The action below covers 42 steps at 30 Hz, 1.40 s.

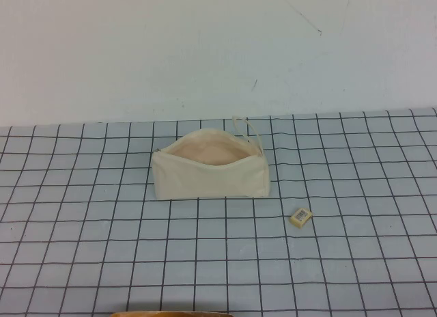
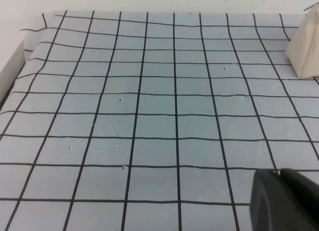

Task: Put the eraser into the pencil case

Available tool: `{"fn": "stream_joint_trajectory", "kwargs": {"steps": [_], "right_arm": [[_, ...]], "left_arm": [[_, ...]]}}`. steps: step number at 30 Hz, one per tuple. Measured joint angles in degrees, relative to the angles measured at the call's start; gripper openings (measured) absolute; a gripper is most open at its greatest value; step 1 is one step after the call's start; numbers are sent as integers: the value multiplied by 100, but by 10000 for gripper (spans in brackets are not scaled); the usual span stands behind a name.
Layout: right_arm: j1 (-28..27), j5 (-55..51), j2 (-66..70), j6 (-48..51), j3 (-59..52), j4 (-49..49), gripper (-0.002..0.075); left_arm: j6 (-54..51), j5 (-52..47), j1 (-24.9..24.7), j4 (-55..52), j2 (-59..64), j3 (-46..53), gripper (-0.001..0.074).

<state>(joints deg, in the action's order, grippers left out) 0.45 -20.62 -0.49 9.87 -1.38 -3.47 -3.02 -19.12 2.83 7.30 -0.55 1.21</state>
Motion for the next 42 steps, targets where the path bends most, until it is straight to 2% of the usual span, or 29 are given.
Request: {"fn": "stream_joint_trajectory", "kwargs": {"steps": [33,37,42], "right_arm": [[0,0,0,0,0,-642,-3],[0,-13,0,-181,-12,-1614,-3],[0,-43,0,-465,-24,-4075,-3]], "left_arm": [[0,0,0,0,0,0,-1],[0,0,0,0,0,0,-1],[0,0,0,0,0,0,-1]]}}
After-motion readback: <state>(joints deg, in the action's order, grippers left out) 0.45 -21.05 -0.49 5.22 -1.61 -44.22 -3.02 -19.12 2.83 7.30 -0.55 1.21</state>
